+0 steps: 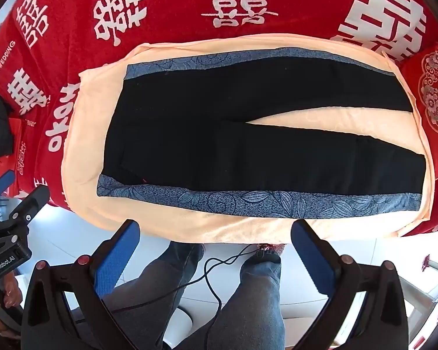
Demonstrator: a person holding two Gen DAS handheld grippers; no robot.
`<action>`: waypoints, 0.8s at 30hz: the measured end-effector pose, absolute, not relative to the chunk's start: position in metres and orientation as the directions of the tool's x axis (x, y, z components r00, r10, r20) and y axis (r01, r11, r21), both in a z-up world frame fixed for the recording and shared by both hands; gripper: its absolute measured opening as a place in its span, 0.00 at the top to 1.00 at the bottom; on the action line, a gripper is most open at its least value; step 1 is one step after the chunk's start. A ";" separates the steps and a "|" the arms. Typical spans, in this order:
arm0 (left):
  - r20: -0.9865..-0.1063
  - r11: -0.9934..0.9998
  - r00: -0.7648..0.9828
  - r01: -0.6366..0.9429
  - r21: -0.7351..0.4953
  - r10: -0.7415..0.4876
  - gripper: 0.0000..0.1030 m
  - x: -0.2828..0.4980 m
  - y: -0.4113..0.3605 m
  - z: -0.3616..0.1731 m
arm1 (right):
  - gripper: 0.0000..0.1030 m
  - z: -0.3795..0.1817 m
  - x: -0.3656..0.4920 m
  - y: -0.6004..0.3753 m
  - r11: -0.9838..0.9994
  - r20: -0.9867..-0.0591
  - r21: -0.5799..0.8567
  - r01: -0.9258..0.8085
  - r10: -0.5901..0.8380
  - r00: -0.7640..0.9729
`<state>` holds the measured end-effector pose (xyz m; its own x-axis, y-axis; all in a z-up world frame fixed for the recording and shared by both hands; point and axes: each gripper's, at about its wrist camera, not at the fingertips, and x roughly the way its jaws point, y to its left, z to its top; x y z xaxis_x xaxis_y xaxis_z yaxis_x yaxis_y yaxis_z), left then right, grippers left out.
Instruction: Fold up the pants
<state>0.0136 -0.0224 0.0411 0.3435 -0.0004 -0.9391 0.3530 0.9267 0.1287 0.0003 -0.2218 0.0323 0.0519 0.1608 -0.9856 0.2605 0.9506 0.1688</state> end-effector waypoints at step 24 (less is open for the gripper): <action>-0.938 0.933 0.345 0.330 0.142 0.021 0.00 0.017 -0.018 0.042 | 0.00 0.031 0.006 -0.218 0.961 -0.992 0.122 0.249 0.123 0.011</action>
